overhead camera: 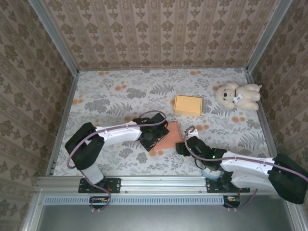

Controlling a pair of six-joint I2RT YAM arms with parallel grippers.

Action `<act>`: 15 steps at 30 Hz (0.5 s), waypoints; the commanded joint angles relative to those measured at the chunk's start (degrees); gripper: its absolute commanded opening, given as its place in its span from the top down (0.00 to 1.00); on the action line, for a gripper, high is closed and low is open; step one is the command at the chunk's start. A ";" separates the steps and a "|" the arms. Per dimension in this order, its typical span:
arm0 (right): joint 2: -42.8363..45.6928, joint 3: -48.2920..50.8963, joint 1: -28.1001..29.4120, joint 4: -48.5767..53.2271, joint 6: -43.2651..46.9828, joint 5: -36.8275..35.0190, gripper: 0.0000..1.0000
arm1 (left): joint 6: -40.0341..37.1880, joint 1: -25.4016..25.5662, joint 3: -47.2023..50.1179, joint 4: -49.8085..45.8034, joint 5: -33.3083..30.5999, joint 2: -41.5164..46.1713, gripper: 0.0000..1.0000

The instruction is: Fold the paper box

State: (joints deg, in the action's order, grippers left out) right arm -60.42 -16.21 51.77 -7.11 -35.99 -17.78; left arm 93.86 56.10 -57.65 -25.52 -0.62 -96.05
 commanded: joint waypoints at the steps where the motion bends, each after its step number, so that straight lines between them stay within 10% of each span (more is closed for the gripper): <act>1: -1.36 0.74 -0.79 -2.30 -0.16 2.17 0.39 | 1.32 -0.45 -0.82 -3.93 0.85 -1.33 0.03; 15: -2.96 0.81 -2.55 -7.53 -1.06 10.35 0.52 | 0.98 -0.46 -0.56 -3.30 1.06 -1.68 0.04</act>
State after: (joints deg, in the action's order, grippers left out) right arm -64.14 -16.19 49.65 -12.51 -36.29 -10.02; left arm 93.86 55.86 -57.80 -25.47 -0.21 -96.29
